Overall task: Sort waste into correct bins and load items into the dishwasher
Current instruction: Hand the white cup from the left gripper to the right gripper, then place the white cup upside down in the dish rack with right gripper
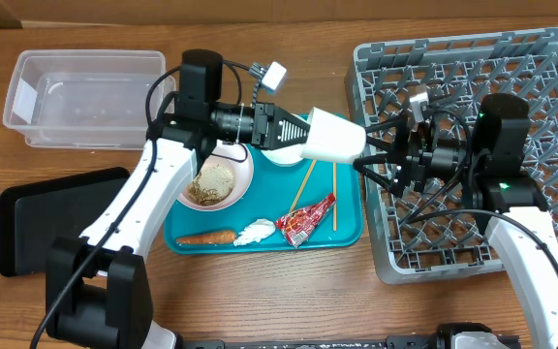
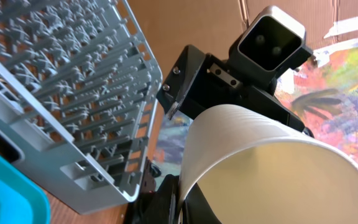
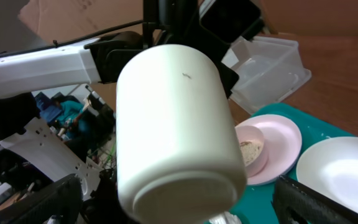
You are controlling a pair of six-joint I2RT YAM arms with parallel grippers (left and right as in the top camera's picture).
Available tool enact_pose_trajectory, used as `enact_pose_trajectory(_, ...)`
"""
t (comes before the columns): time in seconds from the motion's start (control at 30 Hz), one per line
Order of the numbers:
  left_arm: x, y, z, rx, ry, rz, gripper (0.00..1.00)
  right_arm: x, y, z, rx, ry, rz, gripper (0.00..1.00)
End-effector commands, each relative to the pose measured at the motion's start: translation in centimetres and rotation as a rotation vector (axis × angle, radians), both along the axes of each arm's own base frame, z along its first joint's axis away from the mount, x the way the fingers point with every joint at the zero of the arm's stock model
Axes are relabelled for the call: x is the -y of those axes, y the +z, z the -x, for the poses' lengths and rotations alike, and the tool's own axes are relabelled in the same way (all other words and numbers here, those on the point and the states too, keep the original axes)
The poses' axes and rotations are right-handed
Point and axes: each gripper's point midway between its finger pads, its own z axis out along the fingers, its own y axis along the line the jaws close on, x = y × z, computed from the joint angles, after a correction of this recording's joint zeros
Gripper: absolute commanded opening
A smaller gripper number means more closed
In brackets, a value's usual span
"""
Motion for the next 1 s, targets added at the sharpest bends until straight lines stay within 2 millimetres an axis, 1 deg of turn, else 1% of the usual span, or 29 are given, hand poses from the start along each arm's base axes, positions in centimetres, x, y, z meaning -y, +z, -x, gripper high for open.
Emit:
enact_pose_trajectory(0.0,0.9,1.2,1.1,0.01,-0.044,0.019,0.04,-1.0,1.1,0.9,0.047,0.063,-0.015,1.0)
enact_pose_trajectory(0.1,1.3,0.9,0.9,-0.002,-0.03,0.002,0.04,-1.6,1.2,1.2,0.058,0.086,-0.015,0.99)
enact_pose_trajectory(0.17,1.4,0.8,0.8,0.003,-0.023,-0.004,0.04,-1.9,1.2,1.4,0.063,0.093,-0.015,0.95)
enact_pose_trajectory(0.23,1.4,0.8,0.8,-0.008,-0.018,-0.008,0.04,-2.0,1.3,1.4,0.072,0.096,-0.014,0.89)
enact_pose_trajectory(0.43,1.4,0.8,0.8,-0.015,-0.017,-0.009,0.04,-1.9,1.4,0.8,0.098,0.07,-0.004,0.77)
enact_pose_trajectory(0.63,1.4,0.8,0.8,-0.015,-0.017,-0.009,0.04,-1.8,1.1,0.0,0.1,0.022,0.018,0.76)
enact_pose_trajectory(0.77,1.4,0.8,0.8,-0.015,-0.017,-0.009,0.04,-1.8,1.0,-0.2,0.103,0.013,0.022,0.73)
enact_pose_trajectory(0.9,1.4,0.8,0.7,-0.014,-0.014,-0.01,0.04,-1.8,1.0,-0.2,0.103,0.013,0.022,0.63)
enact_pose_trajectory(0.97,1.4,0.8,0.7,-0.014,-0.014,-0.01,0.04,-1.8,1.0,-0.2,0.103,0.012,0.022,0.62)
